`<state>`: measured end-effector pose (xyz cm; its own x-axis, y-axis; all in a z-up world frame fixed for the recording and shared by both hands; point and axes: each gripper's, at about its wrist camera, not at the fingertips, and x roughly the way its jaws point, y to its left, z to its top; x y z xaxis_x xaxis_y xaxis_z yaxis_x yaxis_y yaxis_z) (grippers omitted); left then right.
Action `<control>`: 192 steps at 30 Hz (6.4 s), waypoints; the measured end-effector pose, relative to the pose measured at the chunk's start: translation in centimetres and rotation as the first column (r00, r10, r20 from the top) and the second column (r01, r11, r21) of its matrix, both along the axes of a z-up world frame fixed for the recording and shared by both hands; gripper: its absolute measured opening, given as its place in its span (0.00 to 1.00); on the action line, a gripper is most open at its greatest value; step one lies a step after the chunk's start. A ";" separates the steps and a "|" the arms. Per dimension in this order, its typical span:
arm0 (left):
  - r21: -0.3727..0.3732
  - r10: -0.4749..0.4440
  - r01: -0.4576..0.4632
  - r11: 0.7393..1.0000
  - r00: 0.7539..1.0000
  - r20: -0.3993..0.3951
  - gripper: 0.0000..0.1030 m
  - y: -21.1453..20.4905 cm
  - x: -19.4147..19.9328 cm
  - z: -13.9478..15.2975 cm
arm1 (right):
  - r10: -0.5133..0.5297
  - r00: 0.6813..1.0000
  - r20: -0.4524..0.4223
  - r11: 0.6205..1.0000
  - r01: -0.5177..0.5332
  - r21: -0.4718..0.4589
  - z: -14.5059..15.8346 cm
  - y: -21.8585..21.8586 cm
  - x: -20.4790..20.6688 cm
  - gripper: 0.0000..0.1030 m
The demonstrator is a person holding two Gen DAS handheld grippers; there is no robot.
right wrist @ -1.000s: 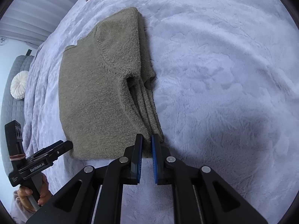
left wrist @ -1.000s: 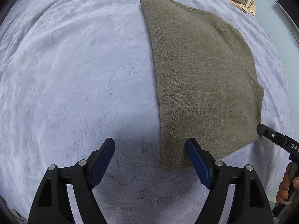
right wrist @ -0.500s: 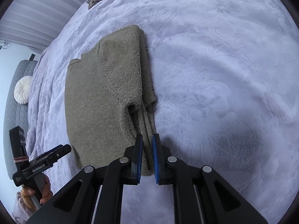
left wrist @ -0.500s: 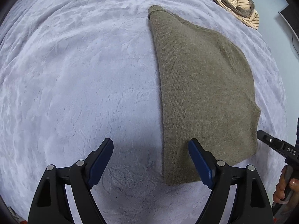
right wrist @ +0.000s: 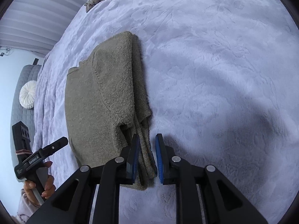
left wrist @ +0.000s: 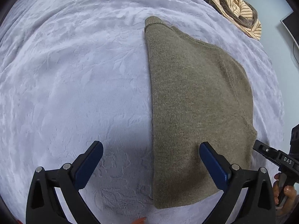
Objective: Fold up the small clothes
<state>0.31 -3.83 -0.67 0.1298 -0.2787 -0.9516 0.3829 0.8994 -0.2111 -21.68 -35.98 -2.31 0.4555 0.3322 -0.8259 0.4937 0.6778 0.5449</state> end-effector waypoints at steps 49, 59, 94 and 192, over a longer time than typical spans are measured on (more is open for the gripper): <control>-0.129 -0.177 0.168 0.977 0.982 -0.060 0.91 -8.2 5.5 -3.9 | 0.262 0.952 0.157 0.896 -0.300 0.327 -5.7 0.8 13.5 0.36; -0.149 -0.247 0.242 0.959 0.969 -0.012 0.67 -6.8 4.1 -0.1 | 0.227 0.956 0.189 0.884 -0.283 0.371 -2.5 2.2 13.4 0.31; 0.082 -0.027 0.029 0.996 0.999 -0.025 0.82 16.6 -6.0 1.3 | 0.341 0.933 -0.118 0.939 -0.333 0.085 -0.9 16.8 9.9 0.48; -0.001 -0.057 0.059 0.998 0.965 -0.257 0.43 14.2 -14.9 -2.3 | 0.339 0.896 -0.285 0.936 -0.351 0.010 -3.9 23.3 -3.4 0.15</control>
